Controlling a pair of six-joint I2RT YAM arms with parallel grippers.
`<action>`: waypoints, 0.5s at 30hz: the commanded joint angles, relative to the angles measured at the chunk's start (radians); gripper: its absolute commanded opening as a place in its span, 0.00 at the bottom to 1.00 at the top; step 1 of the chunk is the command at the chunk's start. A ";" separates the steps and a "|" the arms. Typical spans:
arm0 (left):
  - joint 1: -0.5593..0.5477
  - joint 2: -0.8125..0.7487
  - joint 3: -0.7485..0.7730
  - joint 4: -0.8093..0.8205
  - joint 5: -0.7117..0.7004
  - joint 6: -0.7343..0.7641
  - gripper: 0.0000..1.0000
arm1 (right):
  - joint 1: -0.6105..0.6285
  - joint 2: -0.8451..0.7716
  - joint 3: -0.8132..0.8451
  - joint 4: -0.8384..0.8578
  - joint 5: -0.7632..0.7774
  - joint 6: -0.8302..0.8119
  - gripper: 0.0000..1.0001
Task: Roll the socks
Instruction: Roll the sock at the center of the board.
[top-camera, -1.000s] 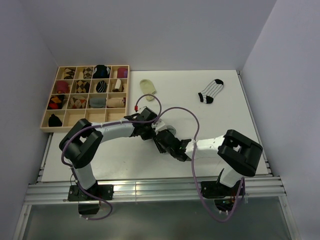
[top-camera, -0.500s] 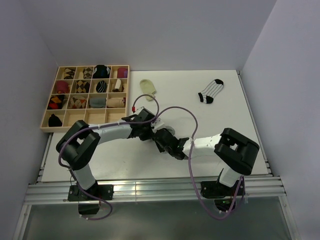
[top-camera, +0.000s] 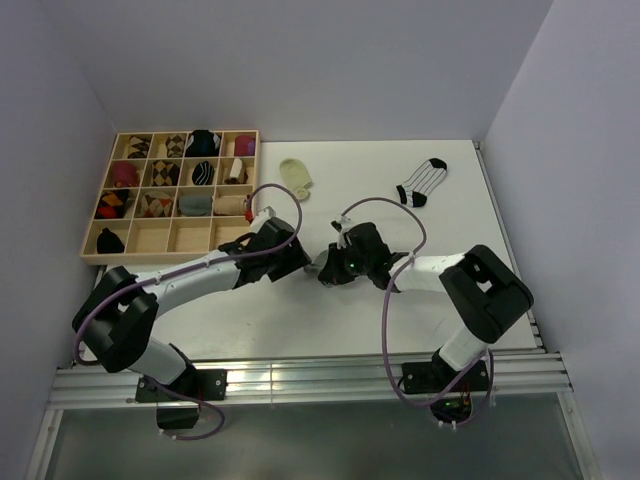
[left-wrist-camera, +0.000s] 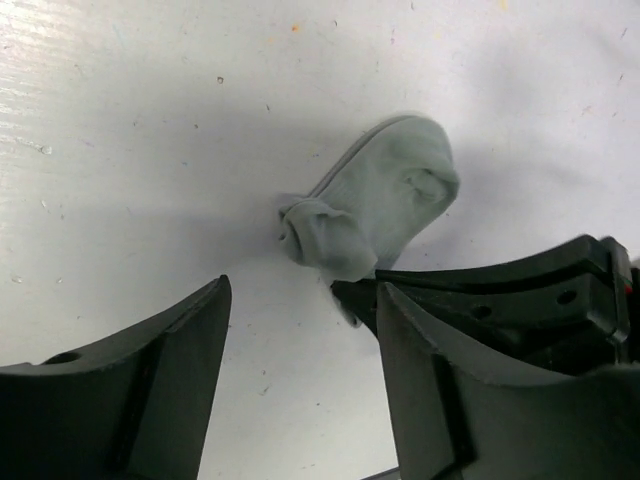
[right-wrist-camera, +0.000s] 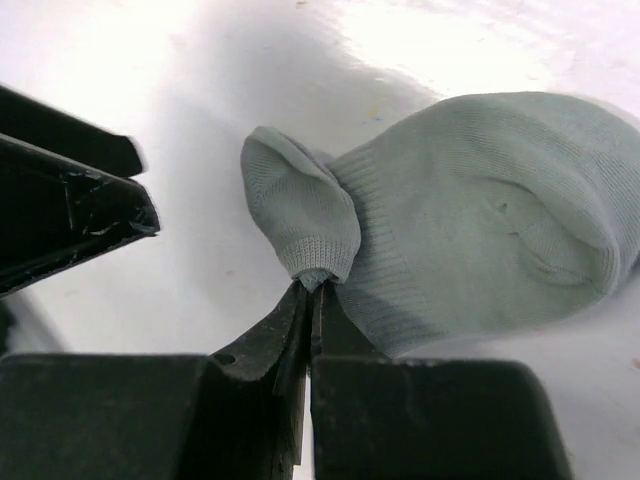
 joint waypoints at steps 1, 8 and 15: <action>-0.003 -0.021 -0.027 0.044 0.001 -0.035 0.69 | -0.059 0.048 -0.014 0.127 -0.284 0.098 0.00; -0.003 0.037 -0.018 0.078 0.041 -0.058 0.73 | -0.153 0.188 -0.061 0.331 -0.450 0.287 0.00; -0.003 0.089 -0.015 0.102 0.060 -0.072 0.71 | -0.217 0.301 -0.101 0.482 -0.518 0.436 0.00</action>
